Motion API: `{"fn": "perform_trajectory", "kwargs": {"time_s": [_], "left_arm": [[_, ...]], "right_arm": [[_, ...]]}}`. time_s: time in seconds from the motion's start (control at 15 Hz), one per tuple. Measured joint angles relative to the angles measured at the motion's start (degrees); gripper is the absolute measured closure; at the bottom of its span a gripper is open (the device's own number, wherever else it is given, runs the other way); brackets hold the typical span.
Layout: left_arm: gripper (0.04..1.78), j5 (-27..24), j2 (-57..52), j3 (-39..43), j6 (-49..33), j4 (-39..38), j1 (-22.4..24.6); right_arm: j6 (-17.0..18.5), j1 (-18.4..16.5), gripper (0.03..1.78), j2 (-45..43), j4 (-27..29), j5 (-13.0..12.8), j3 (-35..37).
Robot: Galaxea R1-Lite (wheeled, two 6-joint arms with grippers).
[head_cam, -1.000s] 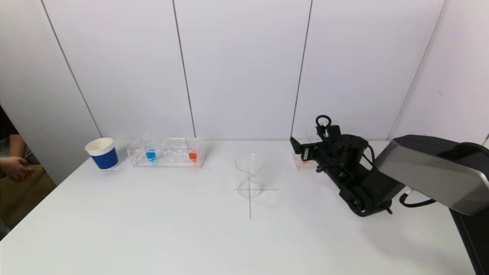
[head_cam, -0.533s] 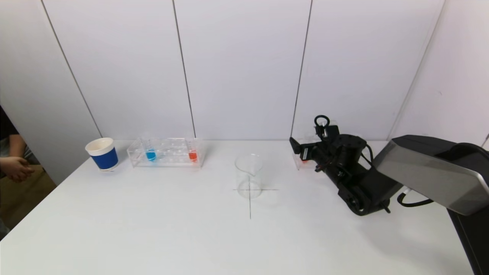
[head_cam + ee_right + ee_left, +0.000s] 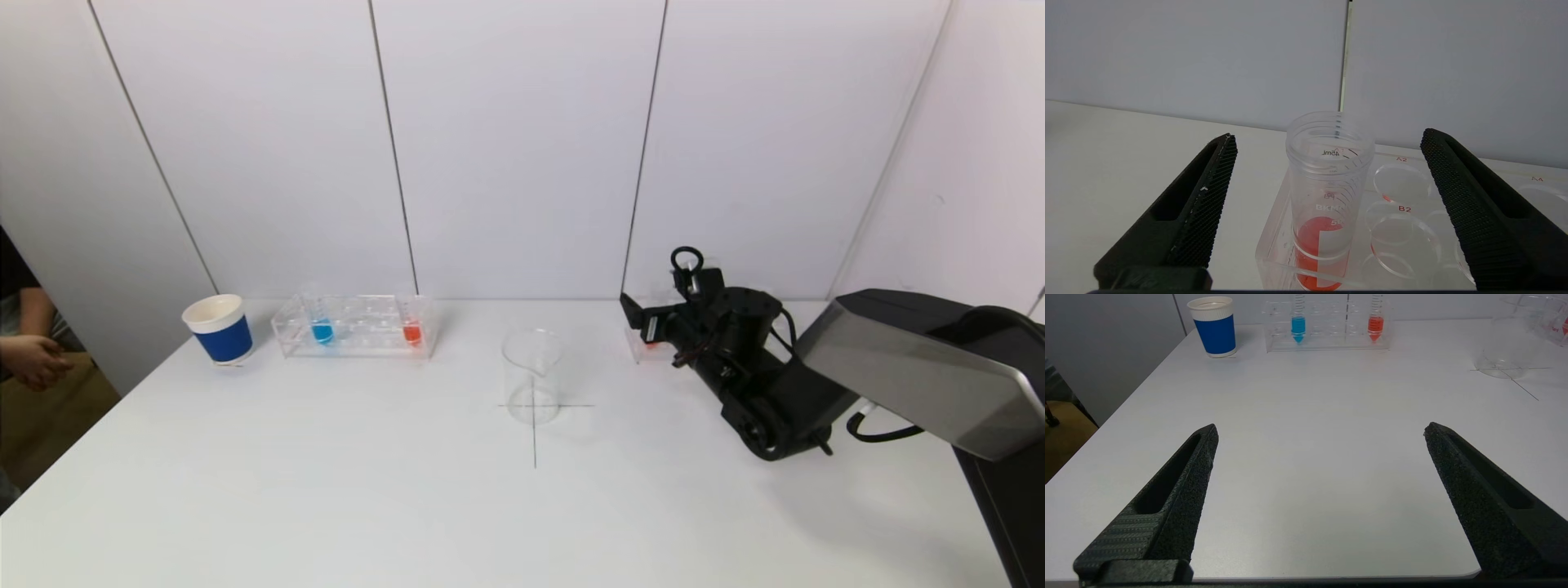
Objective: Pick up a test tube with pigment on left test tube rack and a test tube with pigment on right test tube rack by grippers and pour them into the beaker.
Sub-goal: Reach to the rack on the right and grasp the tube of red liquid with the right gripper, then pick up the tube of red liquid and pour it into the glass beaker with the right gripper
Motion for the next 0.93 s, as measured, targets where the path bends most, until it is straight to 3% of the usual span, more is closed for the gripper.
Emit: {"fn": "perform_trajectory", "kwargs": {"time_s": [0.13,0.47,0.93], "left_arm": [[0.06,0.0,0.0,0.0,0.0,0.0,0.0],[0.06,0.0,0.0,0.0,0.0,0.0,0.0],[0.06,0.0,0.0,0.0,0.0,0.0,0.0]], "right_arm": [[0.0,0.0,0.42,0.0,0.1,0.0,-0.1],[0.0,0.1,1.27,0.0,0.4,0.0,-0.1],[0.0,0.2,1.3,0.0,0.4,0.0,-0.1]]}}
